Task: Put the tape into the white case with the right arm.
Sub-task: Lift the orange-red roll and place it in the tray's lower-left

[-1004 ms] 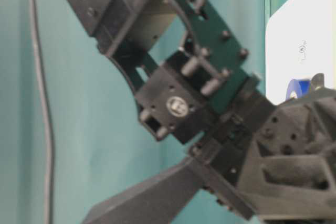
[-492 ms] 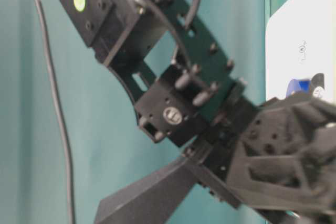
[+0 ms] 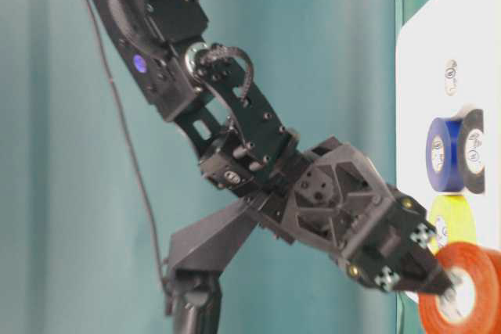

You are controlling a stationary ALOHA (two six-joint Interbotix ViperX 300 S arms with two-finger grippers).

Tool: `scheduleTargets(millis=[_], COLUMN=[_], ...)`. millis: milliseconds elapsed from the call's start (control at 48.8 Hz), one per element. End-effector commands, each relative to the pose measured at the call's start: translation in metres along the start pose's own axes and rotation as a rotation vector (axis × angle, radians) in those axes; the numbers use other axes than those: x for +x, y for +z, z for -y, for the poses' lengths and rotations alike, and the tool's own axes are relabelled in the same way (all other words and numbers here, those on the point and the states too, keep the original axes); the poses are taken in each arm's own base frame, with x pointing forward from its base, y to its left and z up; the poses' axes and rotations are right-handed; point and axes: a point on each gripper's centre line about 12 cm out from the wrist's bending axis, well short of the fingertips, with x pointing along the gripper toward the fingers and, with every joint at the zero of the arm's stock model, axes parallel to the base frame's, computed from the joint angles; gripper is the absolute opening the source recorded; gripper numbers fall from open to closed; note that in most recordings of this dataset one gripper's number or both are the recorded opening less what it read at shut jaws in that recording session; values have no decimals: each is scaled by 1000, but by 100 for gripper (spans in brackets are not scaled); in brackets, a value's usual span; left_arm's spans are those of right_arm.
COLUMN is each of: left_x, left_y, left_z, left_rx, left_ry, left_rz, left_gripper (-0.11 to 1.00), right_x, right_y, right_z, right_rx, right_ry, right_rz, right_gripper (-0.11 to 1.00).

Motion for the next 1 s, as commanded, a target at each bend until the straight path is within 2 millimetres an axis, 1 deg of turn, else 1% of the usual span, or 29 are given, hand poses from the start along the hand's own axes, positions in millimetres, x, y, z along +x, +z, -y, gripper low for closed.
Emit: scheduleTargets(millis=[0,184,307,594,983], left_x=[0,0,0,0,0], left_y=[5,5,5,5,5], left_z=[0,0,0,0,0], left_rx=[3,3,1,3,1], left_ry=[1,3,3,3,3], left_rz=[12,12,14,12,12], left_gripper=[0,0,0,0,0], right_x=[-17,-10,-7,-8,-8], right_y=[22,21,19,19,17], right_z=[17,44,57,60,60], right_rx=[20,32,44,5,3], right_ry=[1,-9,-19,-28,-31], right_rz=[71,90,92,102,97], right_gripper=[1,1,1,1,1])
